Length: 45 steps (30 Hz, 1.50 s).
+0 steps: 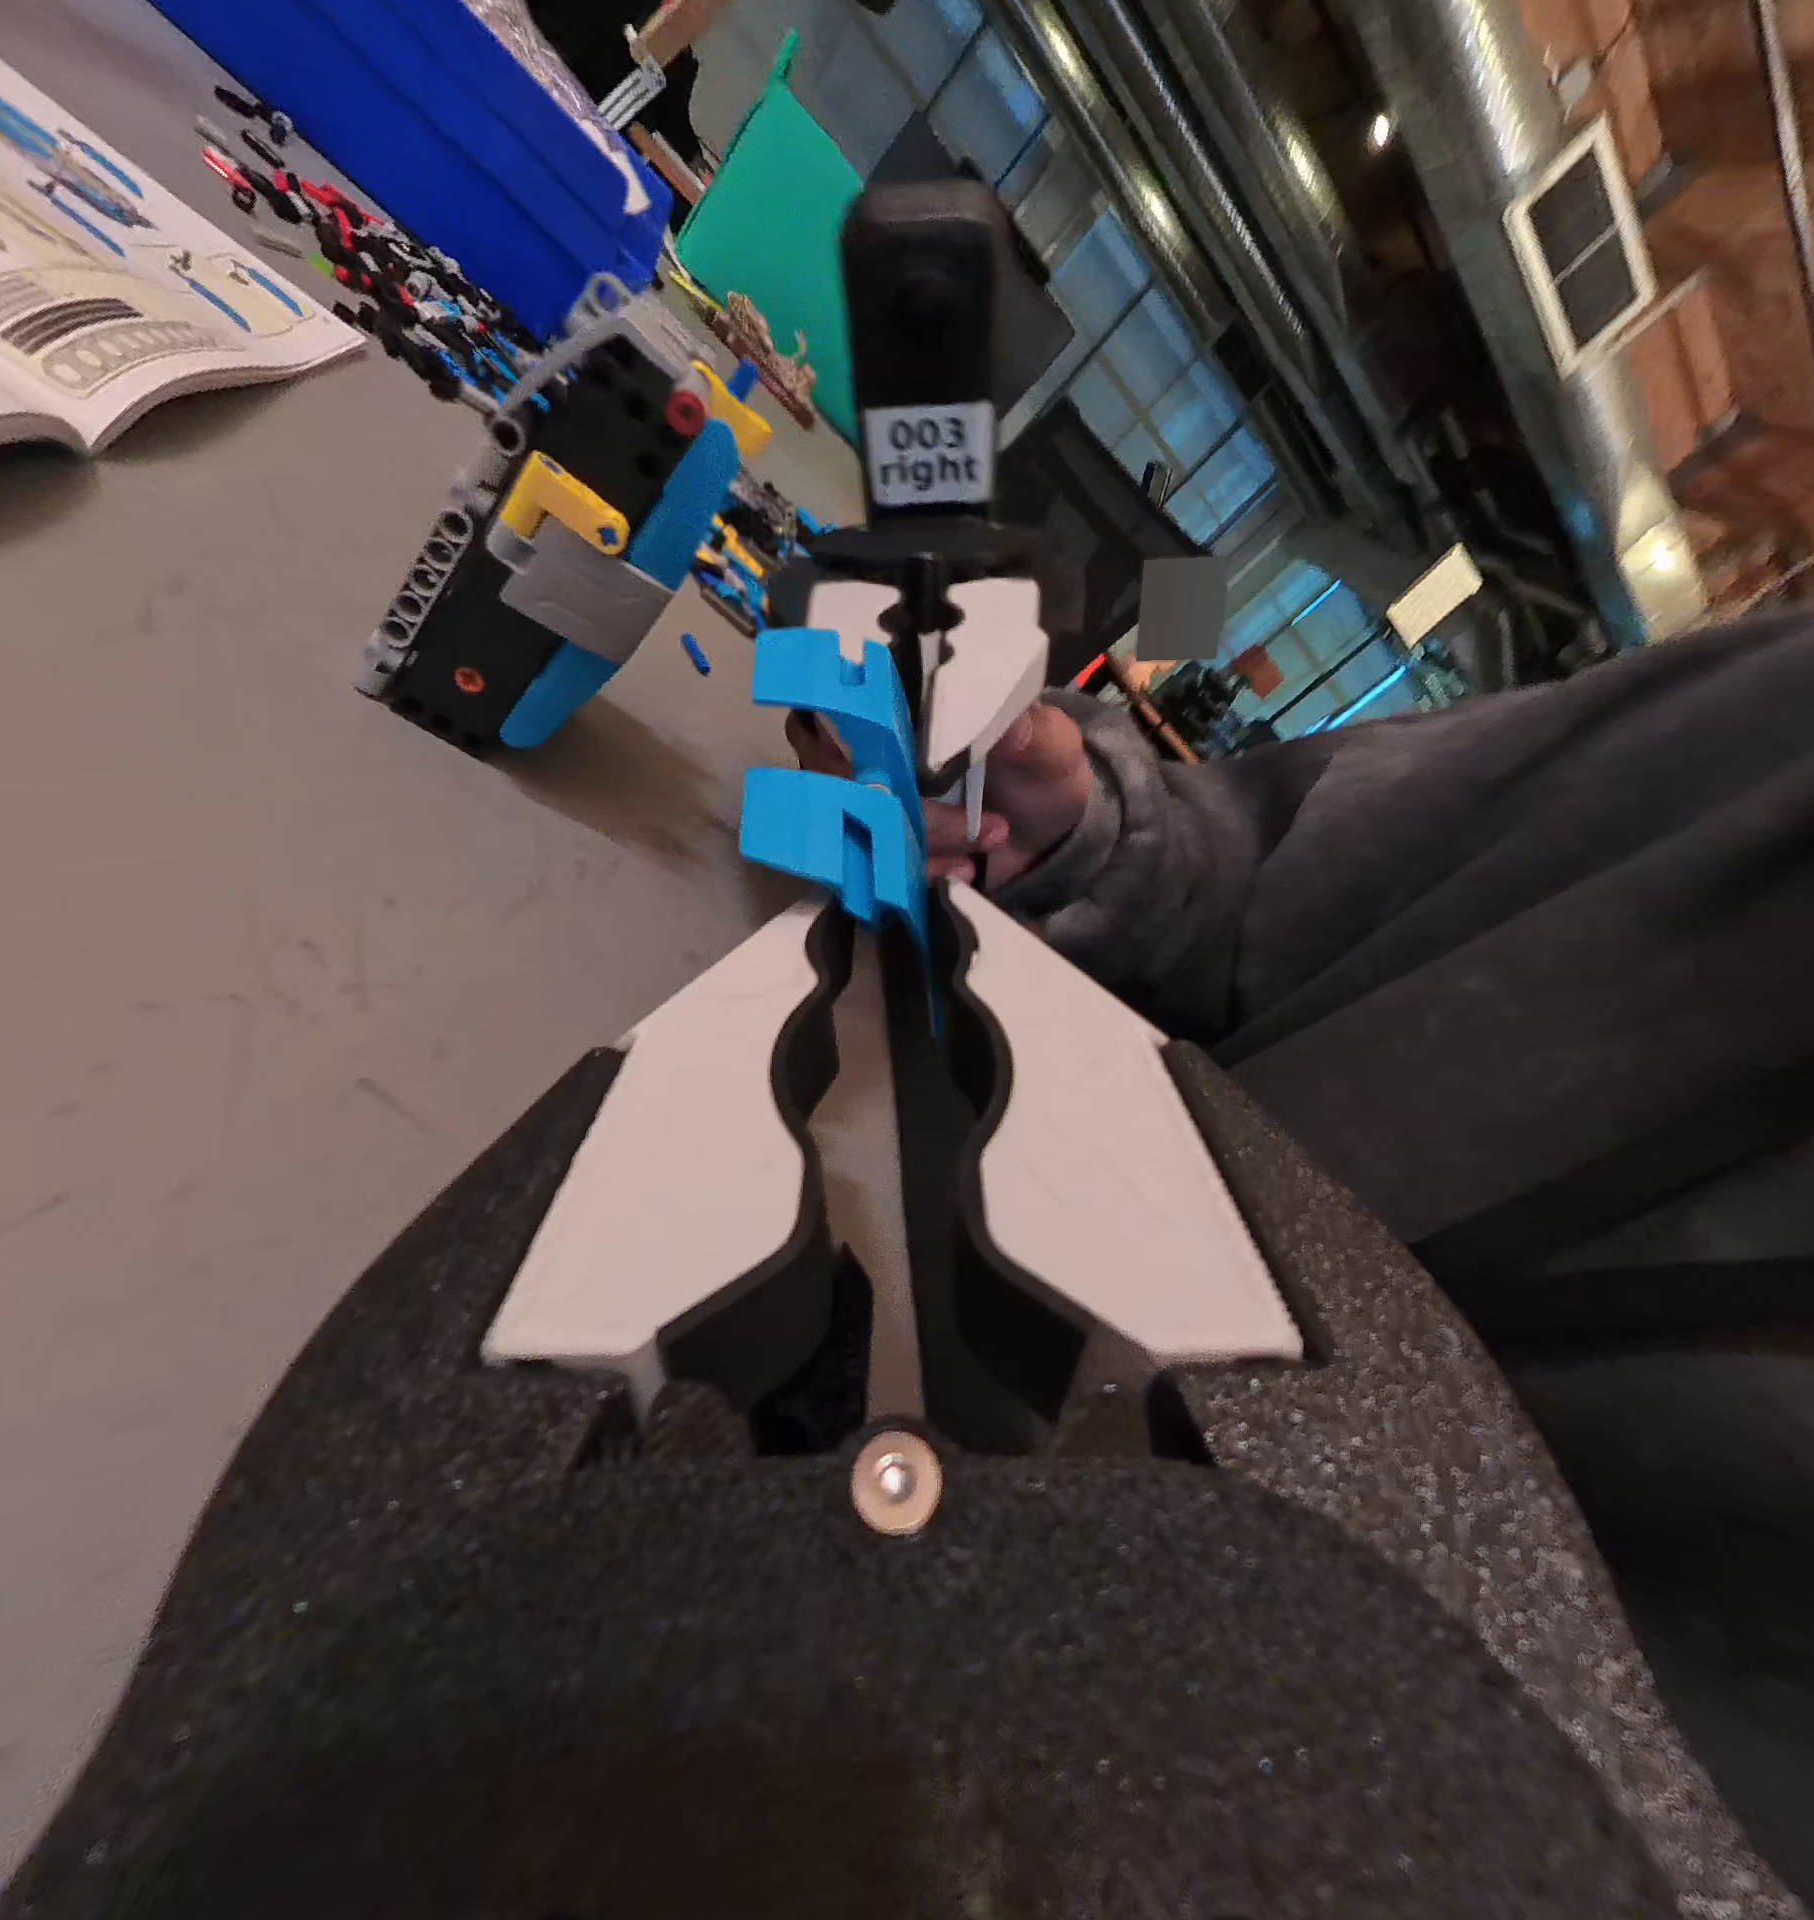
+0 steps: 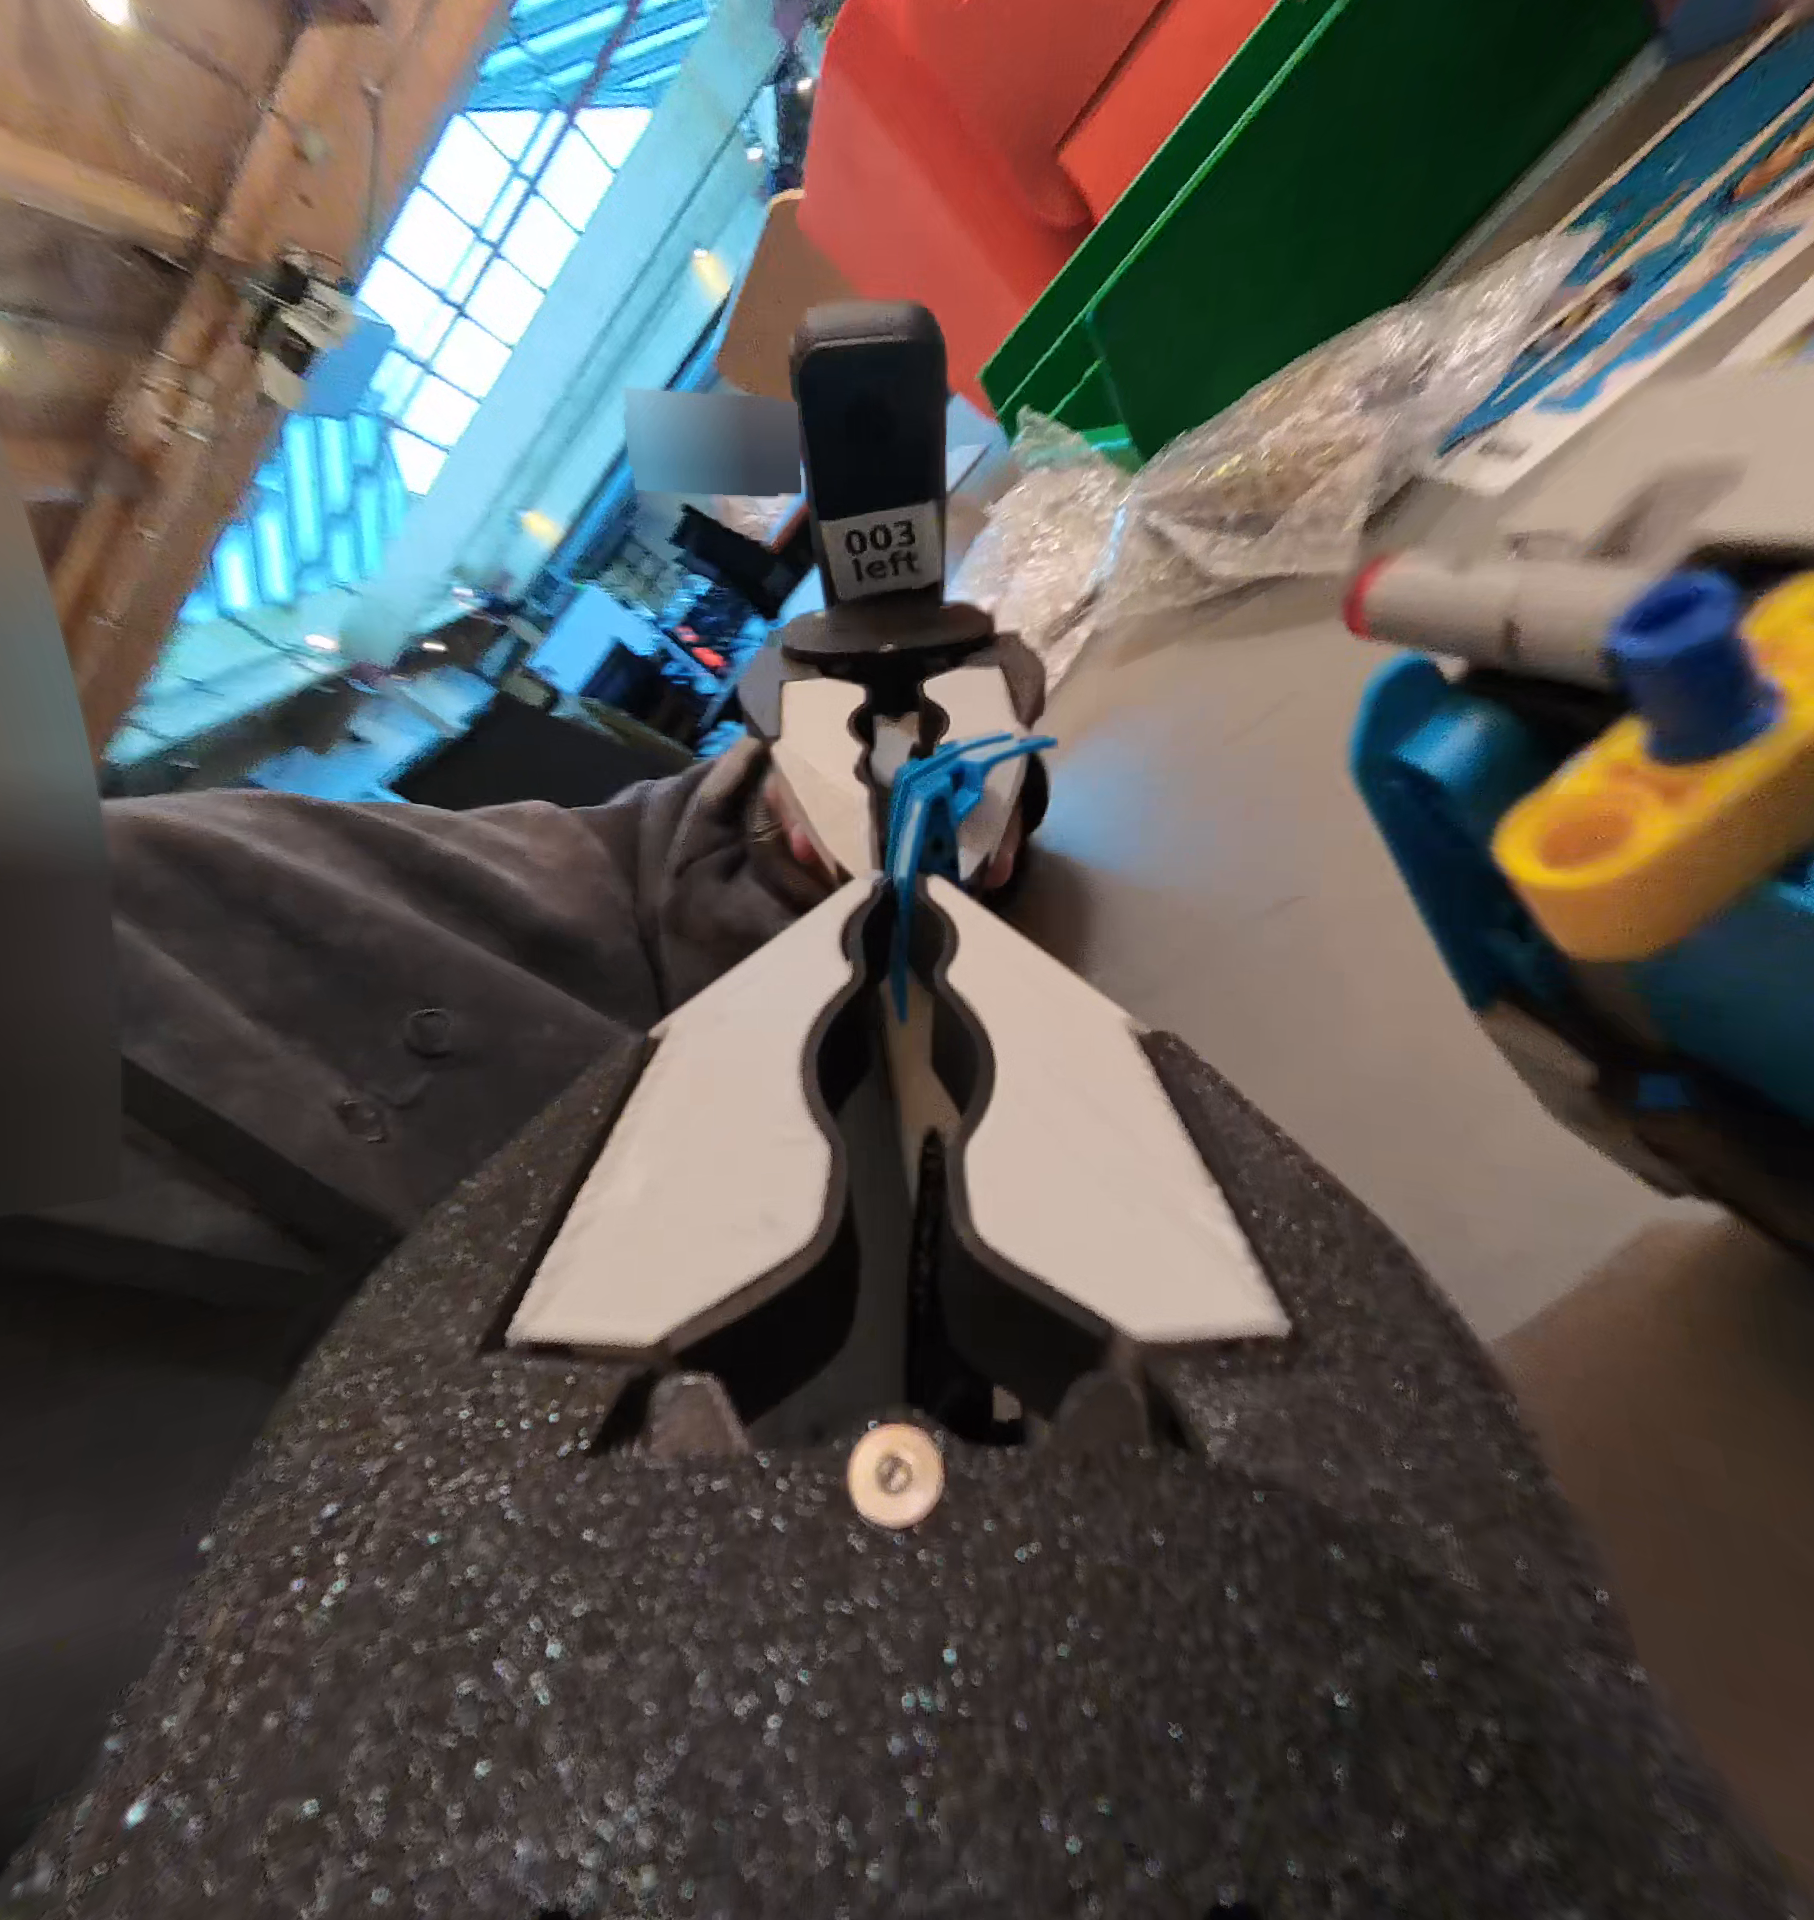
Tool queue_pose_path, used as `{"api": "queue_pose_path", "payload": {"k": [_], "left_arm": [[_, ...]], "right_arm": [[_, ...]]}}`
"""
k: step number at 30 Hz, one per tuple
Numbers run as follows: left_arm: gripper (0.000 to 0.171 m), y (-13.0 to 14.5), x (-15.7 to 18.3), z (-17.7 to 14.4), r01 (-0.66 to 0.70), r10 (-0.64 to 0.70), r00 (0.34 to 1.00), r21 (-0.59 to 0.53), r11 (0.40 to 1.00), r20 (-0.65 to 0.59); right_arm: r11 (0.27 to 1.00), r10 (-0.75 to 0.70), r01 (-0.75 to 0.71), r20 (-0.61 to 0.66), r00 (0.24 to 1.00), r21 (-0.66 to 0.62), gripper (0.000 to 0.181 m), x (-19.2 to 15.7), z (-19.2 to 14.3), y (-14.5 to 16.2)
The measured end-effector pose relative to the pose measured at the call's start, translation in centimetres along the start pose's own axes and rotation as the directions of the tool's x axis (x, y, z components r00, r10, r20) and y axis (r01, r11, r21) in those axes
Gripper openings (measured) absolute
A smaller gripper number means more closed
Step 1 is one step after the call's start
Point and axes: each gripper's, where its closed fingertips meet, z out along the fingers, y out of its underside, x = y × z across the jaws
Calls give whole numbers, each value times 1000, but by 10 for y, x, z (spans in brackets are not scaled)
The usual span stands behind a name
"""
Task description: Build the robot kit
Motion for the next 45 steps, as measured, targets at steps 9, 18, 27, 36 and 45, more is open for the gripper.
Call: {"api": "queue_pose_path", "payload": {"k": [9,18,27,36,45], "left_arm": [[13,-32,-12,-12,136,-153,988,303,943,33],[12,-30,-2,-8,246,-237,969,348,905,-68],[12,-24,-6,-6,226,-230,973,316,921,-26],[12,-20,-16,-3,183,-209,975,273,944,70],[13,-7,0,7,105,-113,993,164,981,40]], "right_arm": [[813,-552,516,-641,533,-271,77,24,3,-19],[590,-751,615,-636,180,-523,75,19,20,-21],[594,-771,605,-591,238,-531,71,23,18,-15],[562,-810,613,-520,272,-555,73,34,15,-8],[626,-777,554,-499,384,-549,86,30,23,0]]}}
